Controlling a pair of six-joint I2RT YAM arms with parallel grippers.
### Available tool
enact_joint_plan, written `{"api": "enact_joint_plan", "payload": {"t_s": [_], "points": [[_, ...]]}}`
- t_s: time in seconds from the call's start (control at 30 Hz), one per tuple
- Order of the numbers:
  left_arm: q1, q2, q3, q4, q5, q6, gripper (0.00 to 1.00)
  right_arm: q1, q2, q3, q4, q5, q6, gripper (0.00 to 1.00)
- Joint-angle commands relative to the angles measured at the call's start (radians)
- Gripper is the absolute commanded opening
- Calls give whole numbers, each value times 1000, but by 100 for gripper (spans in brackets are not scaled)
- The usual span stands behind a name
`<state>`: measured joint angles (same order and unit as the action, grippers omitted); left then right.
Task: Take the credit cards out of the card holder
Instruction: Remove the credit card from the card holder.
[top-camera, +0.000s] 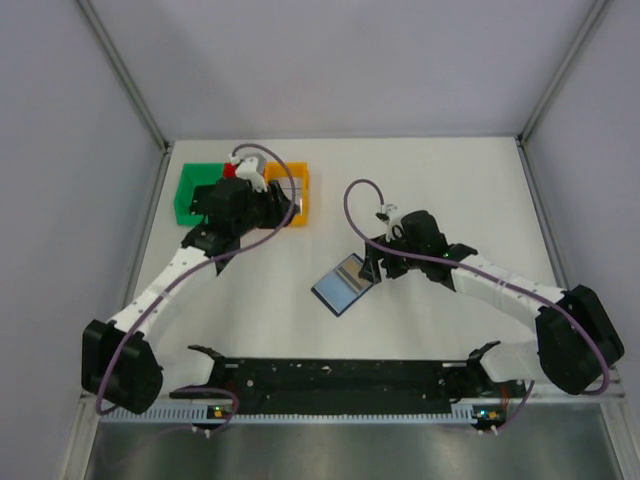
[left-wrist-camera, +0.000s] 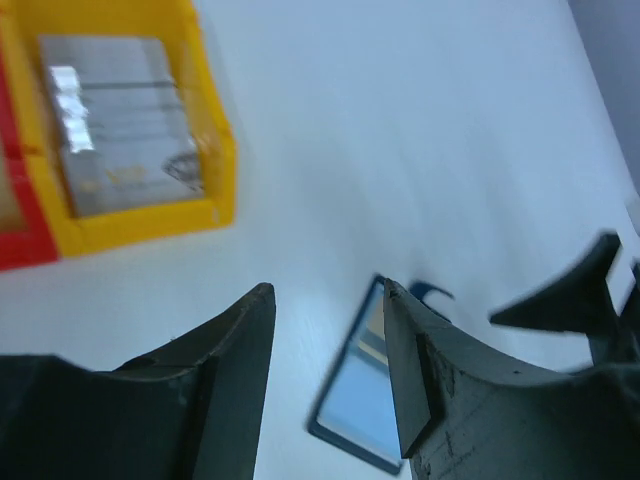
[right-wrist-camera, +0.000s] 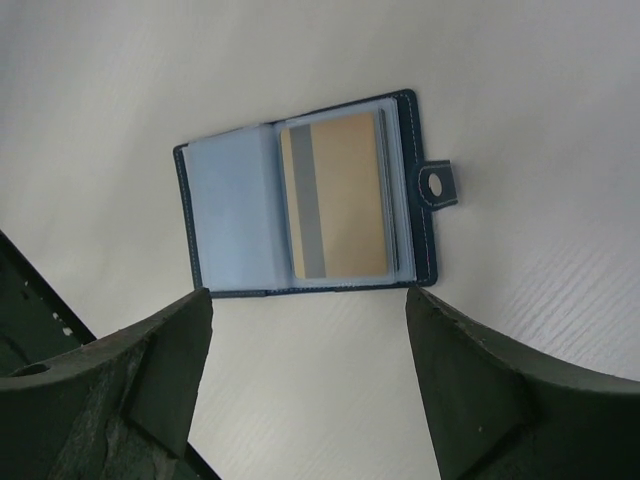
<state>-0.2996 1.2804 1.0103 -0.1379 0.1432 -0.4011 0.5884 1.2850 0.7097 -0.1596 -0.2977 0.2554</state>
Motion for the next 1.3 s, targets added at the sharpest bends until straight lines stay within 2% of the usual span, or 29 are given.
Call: {"api": "enact_joint_plan", "payload": {"t_s": [0.0, 0.17, 0.37, 0.63, 0.87, 1.27], "points": [[-133, -82, -197, 90, 73, -102, 51, 11, 68, 89, 48, 28, 5, 75], [-288, -75, -337, 214, 56, -166, 50, 11, 158, 116, 66, 29, 24, 72], [-328, 57, -352, 293, 88, -185, 47, 11, 189, 105, 104, -6, 48, 63], [-342, 221, -282, 210, 127, -151, 39, 13, 250, 99, 129, 38, 48, 56], [-346, 267, -262, 109, 127, -107, 35, 13, 277, 100, 124, 17, 39, 54], [-355, 297, -259, 67, 113, -77, 30, 14, 309, 88, 127, -4, 44, 48]]}}
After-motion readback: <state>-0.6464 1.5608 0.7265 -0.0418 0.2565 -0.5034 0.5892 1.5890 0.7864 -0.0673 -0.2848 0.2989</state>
